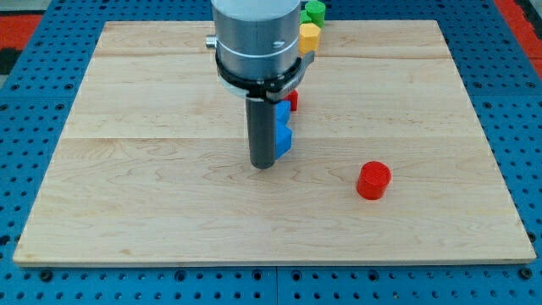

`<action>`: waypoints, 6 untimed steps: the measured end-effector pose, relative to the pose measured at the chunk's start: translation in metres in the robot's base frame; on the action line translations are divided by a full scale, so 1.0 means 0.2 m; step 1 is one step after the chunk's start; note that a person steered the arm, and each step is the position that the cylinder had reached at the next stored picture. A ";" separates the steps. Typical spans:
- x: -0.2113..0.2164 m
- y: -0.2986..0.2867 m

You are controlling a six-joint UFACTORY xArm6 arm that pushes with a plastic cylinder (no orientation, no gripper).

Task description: Slide the red circle slightly left

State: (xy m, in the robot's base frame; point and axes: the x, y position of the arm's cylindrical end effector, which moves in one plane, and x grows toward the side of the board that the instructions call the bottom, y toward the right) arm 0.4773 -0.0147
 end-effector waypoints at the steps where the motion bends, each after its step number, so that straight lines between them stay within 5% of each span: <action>1: -0.04 0.00; 4: 0.04 -0.20; 6: 0.05 0.30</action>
State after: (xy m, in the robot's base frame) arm 0.4866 0.0446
